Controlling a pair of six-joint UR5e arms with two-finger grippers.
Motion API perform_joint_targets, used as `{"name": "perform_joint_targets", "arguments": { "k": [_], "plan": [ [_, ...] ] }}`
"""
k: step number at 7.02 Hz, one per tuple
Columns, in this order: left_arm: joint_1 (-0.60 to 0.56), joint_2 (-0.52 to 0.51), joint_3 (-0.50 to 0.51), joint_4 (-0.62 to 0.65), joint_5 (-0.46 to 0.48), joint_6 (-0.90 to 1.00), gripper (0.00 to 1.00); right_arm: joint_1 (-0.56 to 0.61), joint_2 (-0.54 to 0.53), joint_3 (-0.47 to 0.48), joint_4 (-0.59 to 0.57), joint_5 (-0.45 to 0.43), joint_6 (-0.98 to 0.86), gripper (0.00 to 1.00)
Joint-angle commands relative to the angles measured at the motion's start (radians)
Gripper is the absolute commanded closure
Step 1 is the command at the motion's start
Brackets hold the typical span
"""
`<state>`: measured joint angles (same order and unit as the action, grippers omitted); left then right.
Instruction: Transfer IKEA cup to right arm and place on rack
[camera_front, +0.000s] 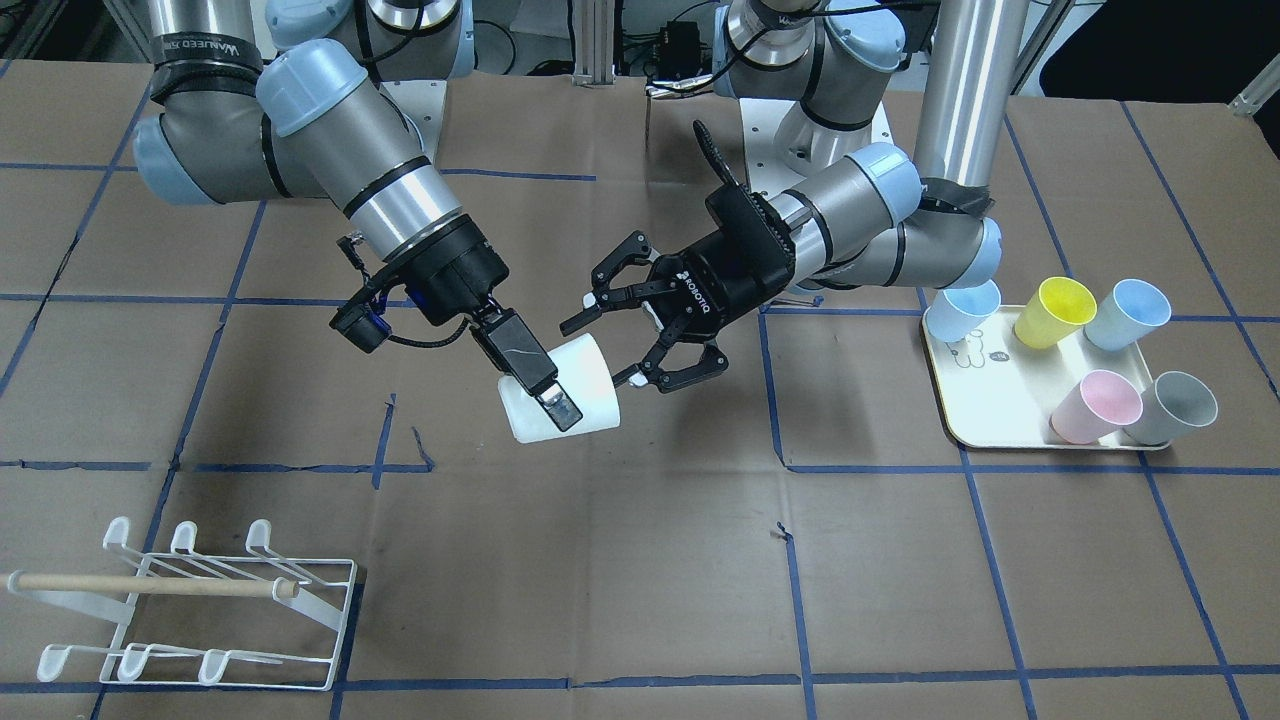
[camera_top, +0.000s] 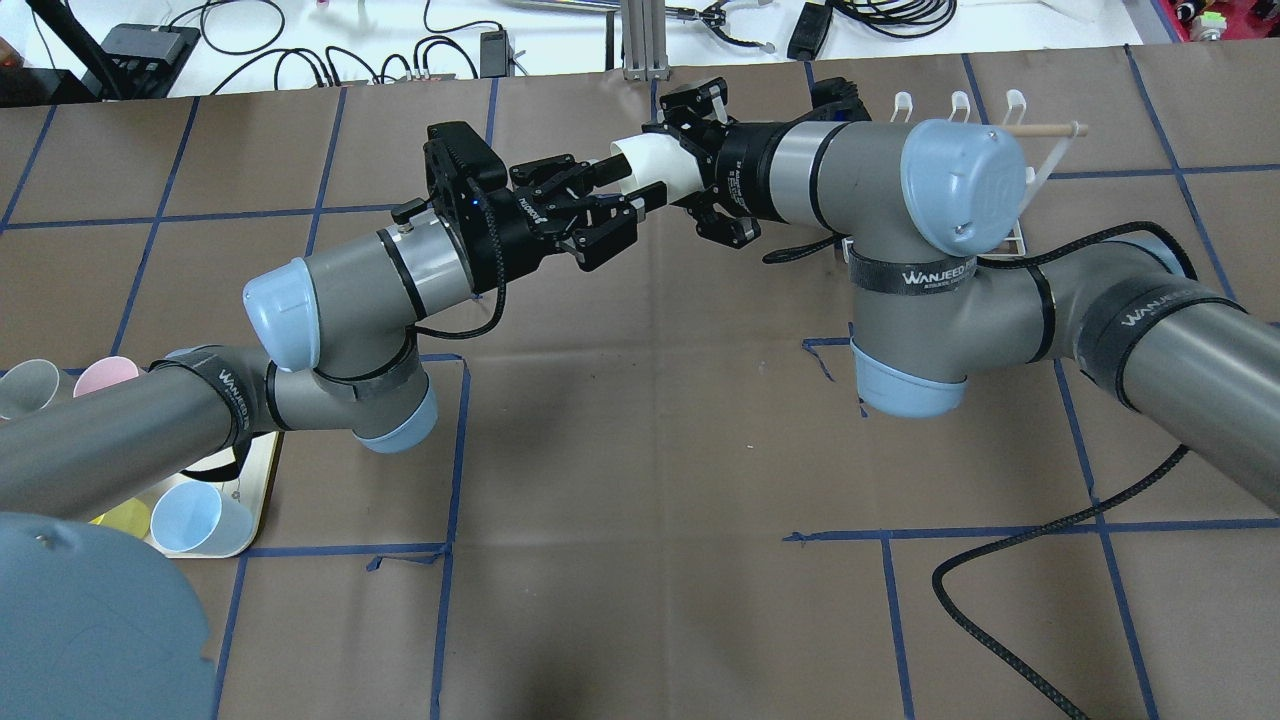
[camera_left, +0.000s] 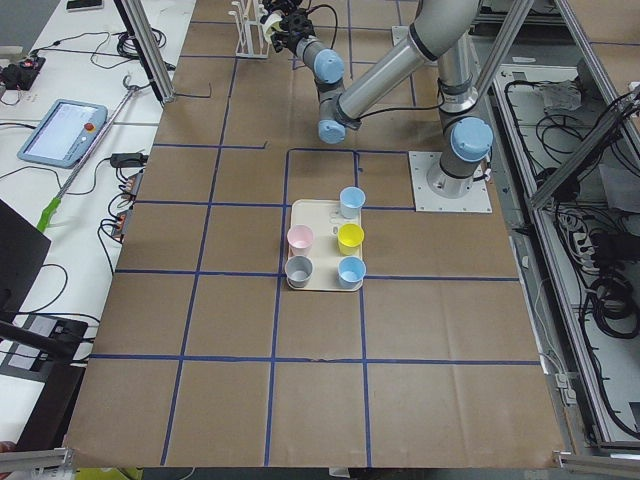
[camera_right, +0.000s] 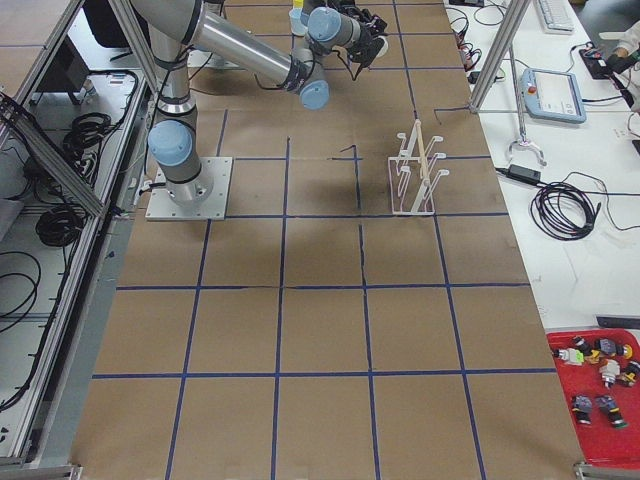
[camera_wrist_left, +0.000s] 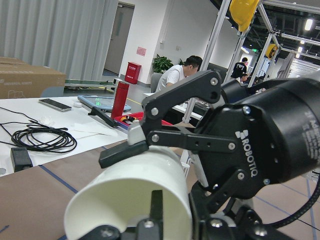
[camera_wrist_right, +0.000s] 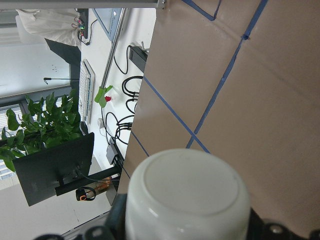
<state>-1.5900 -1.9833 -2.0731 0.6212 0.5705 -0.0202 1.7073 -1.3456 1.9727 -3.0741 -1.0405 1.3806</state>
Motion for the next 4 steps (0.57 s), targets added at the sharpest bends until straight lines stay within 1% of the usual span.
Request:
{"name": "perform_joint_targets", "arguments": {
  "k": [1, 2, 3, 4],
  "plan": [
    [0.014, 0.010, -0.010, 0.008, -0.007, -0.010, 0.04, 0.000, -0.001, 0.000, 0.000, 0.000, 0.000, 0.56],
    [0.031, 0.038, -0.034, 0.008, -0.003, -0.012, 0.03, 0.000, 0.000, -0.002, -0.002, 0.002, 0.000, 0.56],
    [0.088, 0.079, -0.085, 0.008, -0.020, -0.012, 0.03, -0.006, 0.008, -0.002, -0.003, 0.008, -0.002, 0.56],
    [0.170, 0.128, -0.112, -0.003, -0.093, -0.012, 0.03, -0.017, 0.008, -0.003, -0.009, 0.008, -0.005, 0.56]
  ]
}}
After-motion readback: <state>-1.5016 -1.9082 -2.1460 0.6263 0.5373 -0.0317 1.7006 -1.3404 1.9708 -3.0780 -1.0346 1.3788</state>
